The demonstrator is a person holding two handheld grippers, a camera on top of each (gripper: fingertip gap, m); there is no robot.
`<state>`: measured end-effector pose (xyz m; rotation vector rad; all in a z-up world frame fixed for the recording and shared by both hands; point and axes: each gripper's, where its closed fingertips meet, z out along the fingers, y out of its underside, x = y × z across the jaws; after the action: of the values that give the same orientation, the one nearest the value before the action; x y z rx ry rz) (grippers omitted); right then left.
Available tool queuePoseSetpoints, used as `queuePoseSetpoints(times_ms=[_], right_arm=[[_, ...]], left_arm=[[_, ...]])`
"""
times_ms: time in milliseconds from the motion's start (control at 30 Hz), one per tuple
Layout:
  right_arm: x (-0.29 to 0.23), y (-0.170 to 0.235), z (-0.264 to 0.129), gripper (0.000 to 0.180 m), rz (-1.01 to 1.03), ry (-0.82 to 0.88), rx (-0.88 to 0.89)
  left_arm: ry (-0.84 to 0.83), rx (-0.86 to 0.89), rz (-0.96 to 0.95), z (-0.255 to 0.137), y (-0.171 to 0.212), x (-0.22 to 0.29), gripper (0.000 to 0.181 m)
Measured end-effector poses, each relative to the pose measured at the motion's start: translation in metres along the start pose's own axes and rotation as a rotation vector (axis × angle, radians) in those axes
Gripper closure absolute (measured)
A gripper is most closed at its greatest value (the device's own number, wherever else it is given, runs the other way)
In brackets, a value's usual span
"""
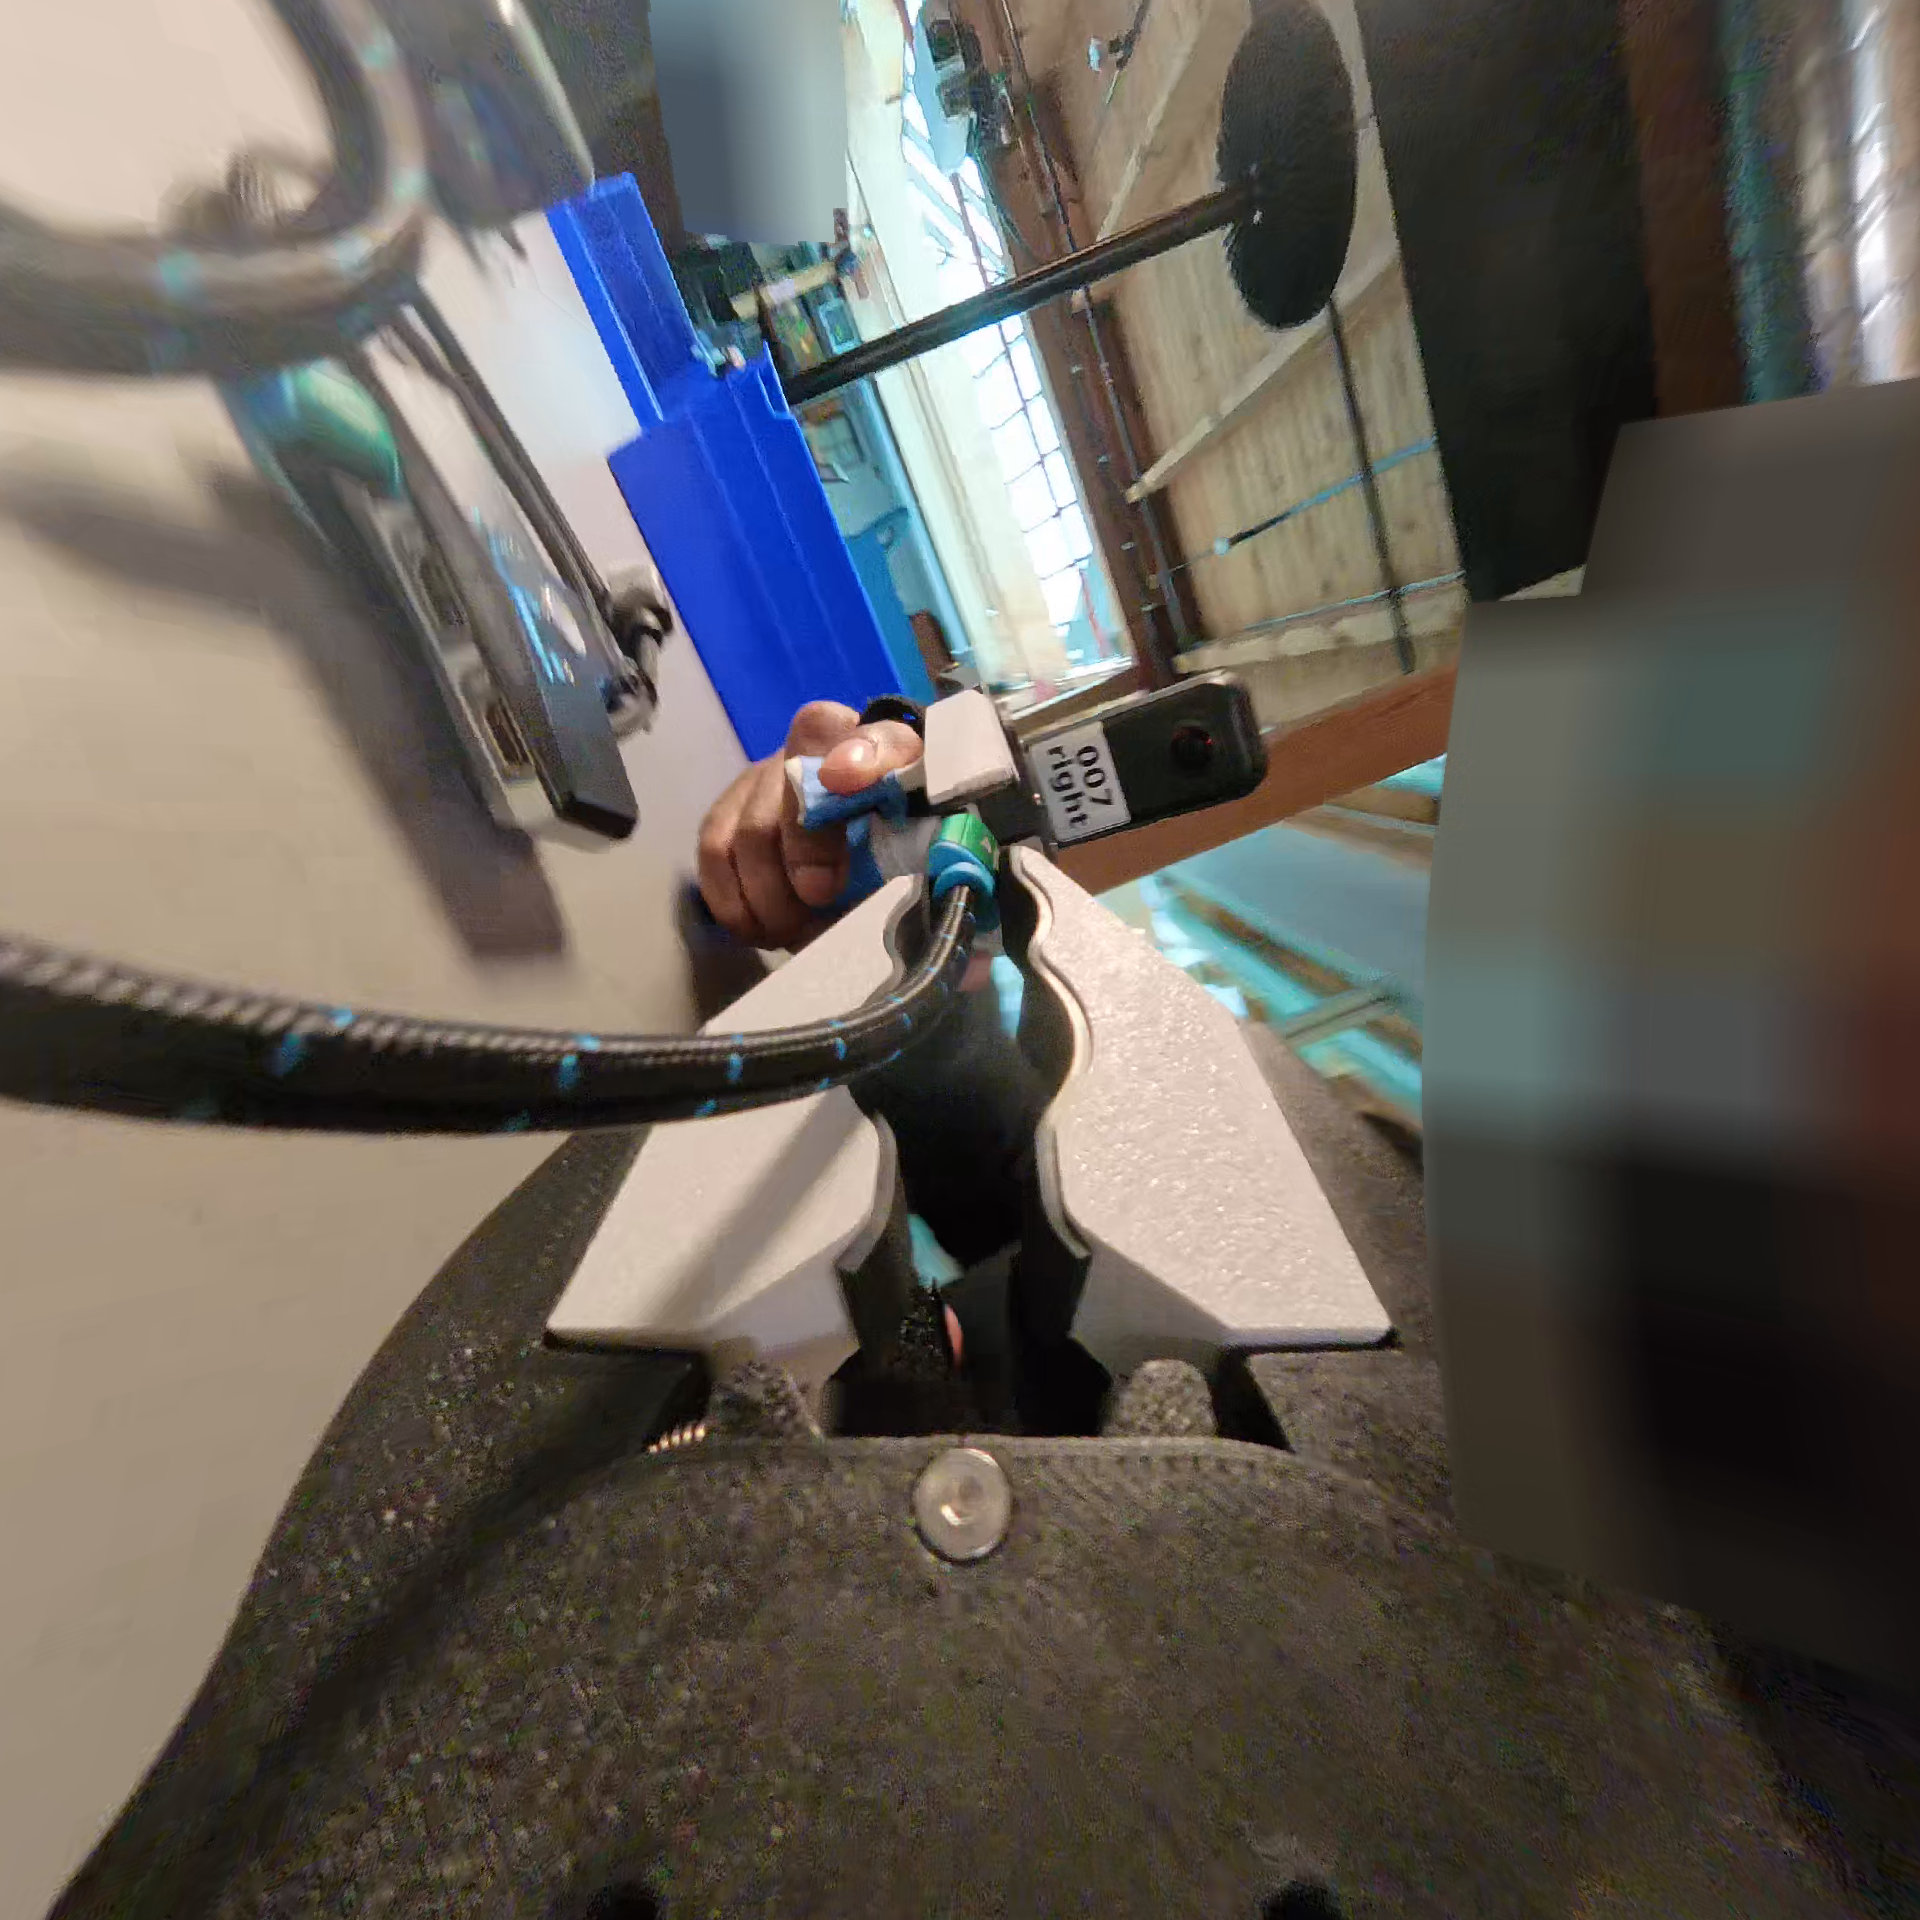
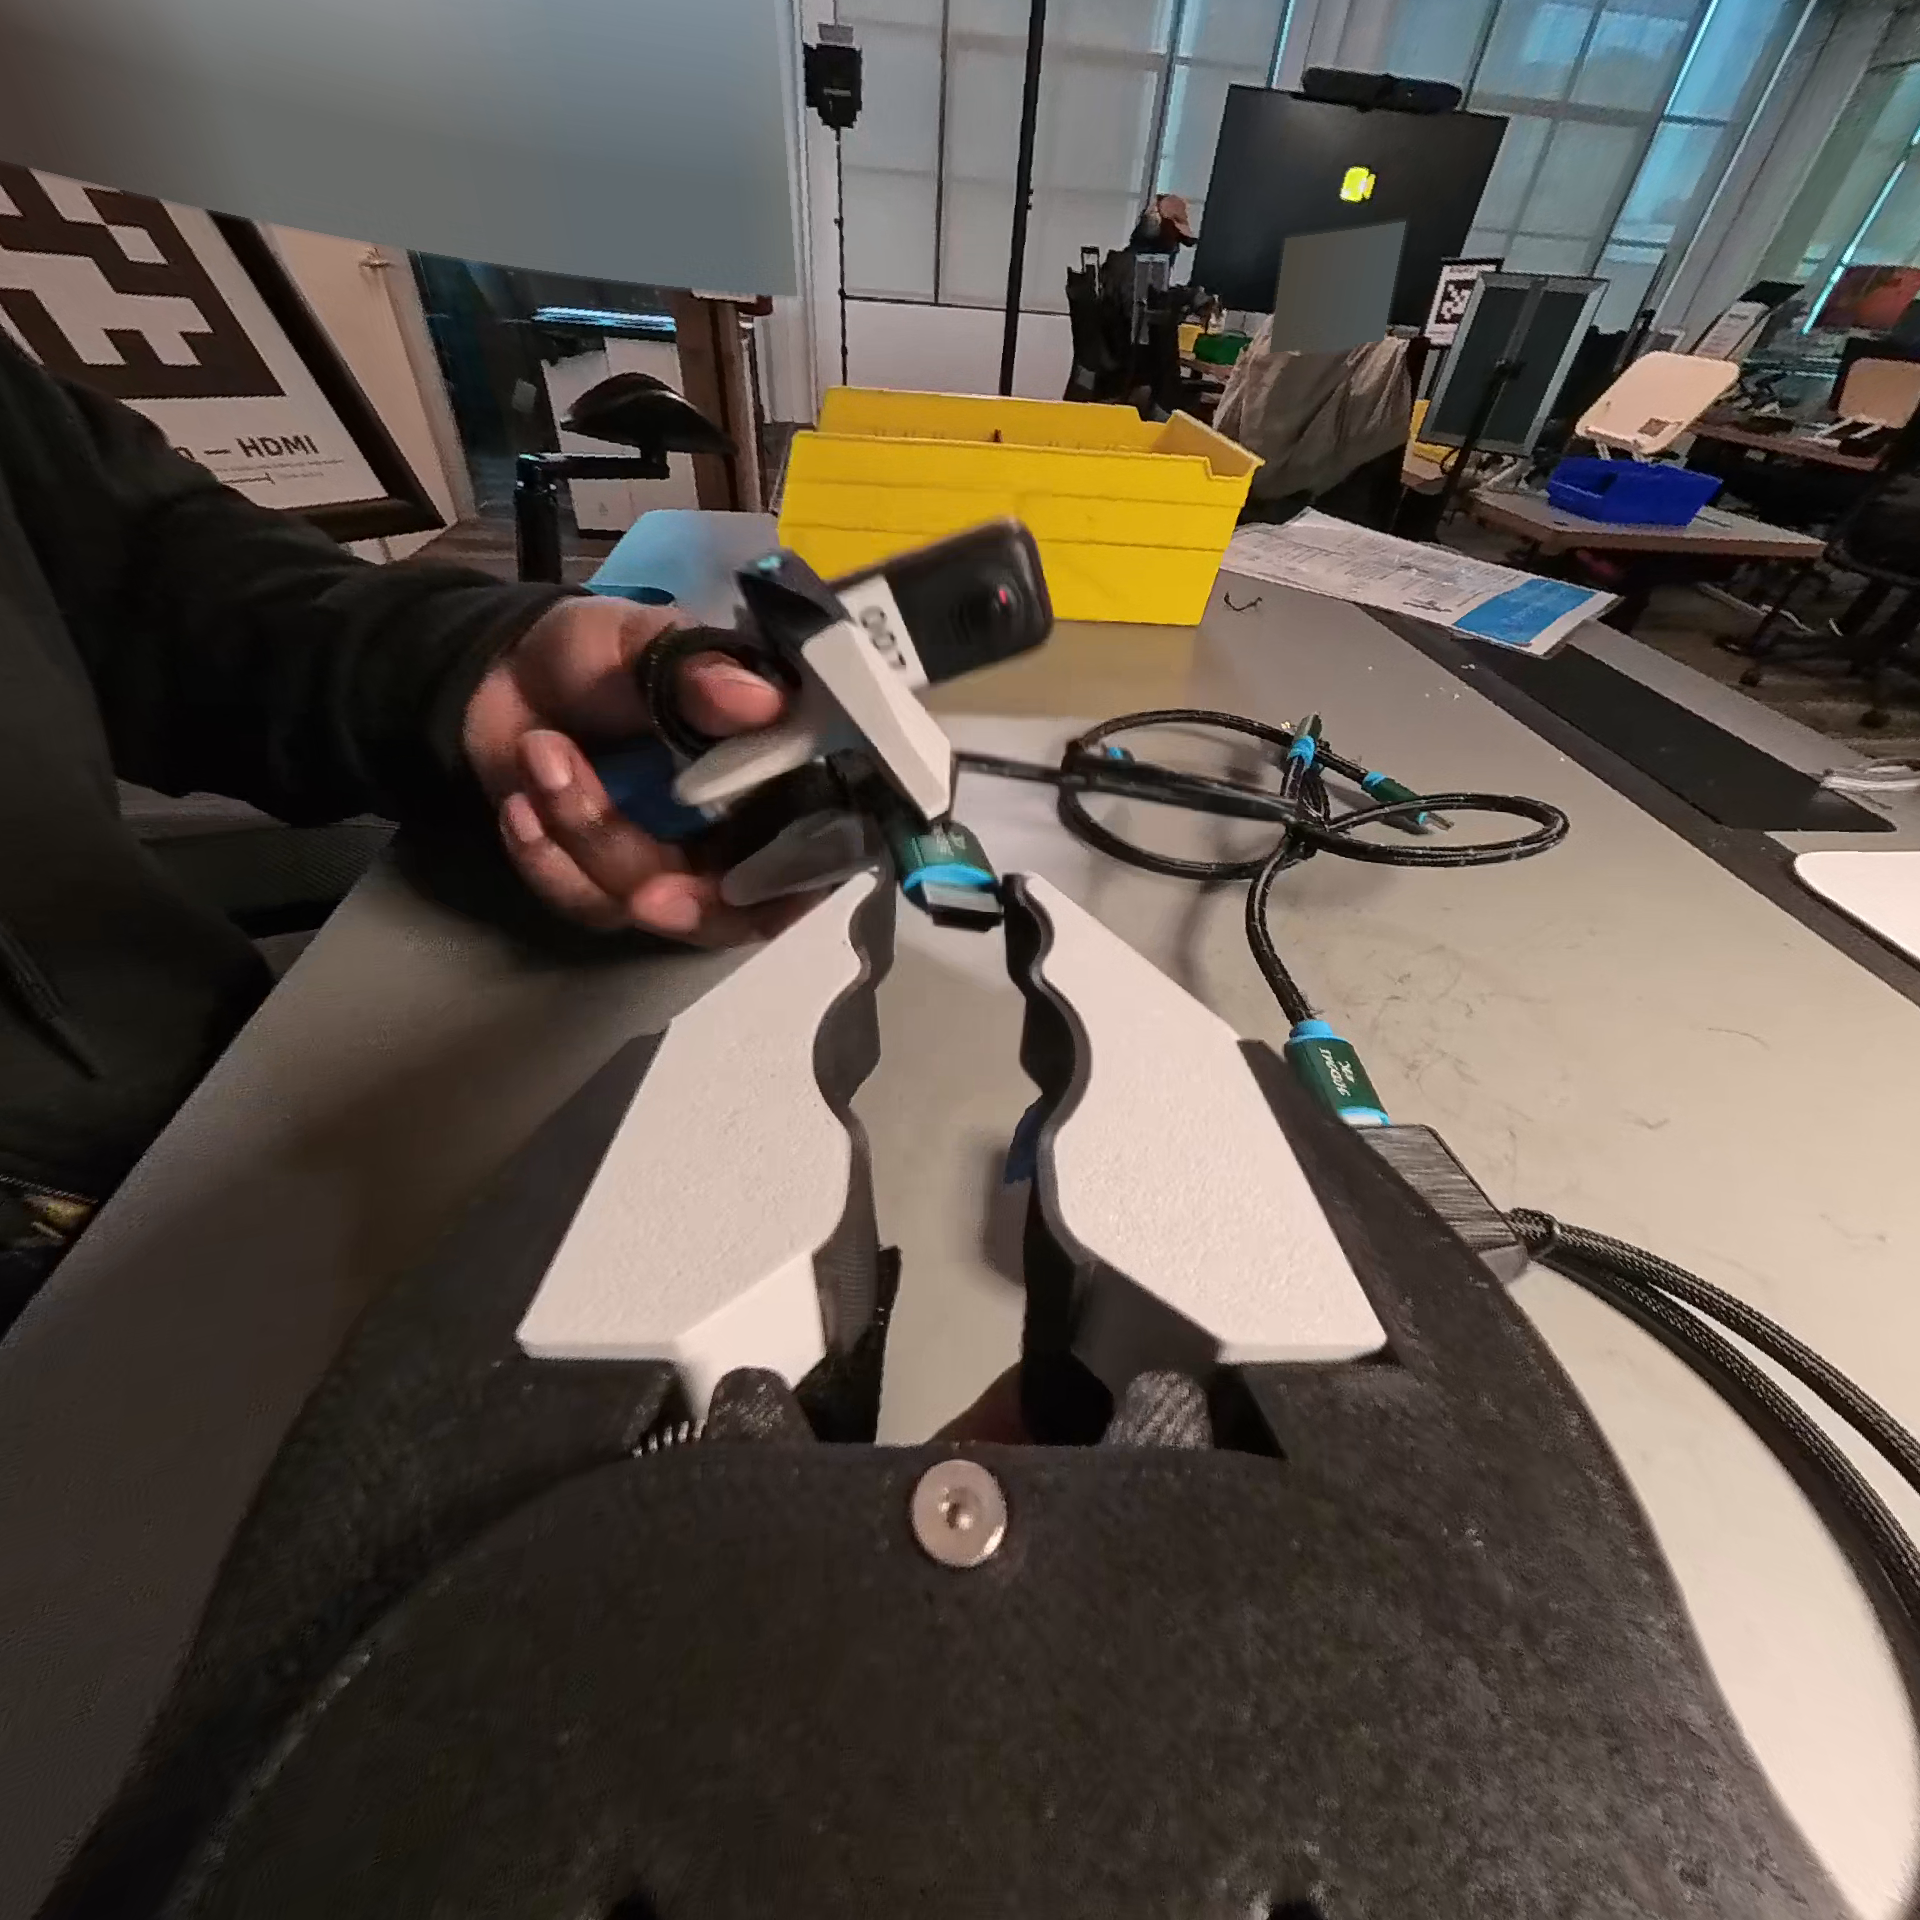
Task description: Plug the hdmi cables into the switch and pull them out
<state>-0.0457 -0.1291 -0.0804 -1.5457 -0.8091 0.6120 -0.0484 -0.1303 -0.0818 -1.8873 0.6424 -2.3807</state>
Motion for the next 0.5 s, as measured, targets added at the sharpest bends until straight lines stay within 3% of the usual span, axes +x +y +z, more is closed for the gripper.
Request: queuePoseSetpoints(times_ms=[100,233,333,500], right_arm=[[0.005,0.000,-0.004,0.141,0.010,0.012,-0.010],[0.032,0.020,-0.016,0.116,0.029,0.105,-0.169],[0.056,0.036,-0.026,0.089,0.097,0.184,-0.284],[0.064,0.075,-0.029,0.071,0.141,0.199,-0.513]], left_arm=[[-0.099,0.009,0.187,-0.005,-0.015,0.001,0.168],[-0.311,-0.021,0.379,-0.016,-0.041,-0.021,0.168],[-0.450,-0.092,0.457,-0.022,-0.058,-0.046,0.168],[-0.499,-0.225,0.415,-0.016,-0.067,-0.075,0.167]])
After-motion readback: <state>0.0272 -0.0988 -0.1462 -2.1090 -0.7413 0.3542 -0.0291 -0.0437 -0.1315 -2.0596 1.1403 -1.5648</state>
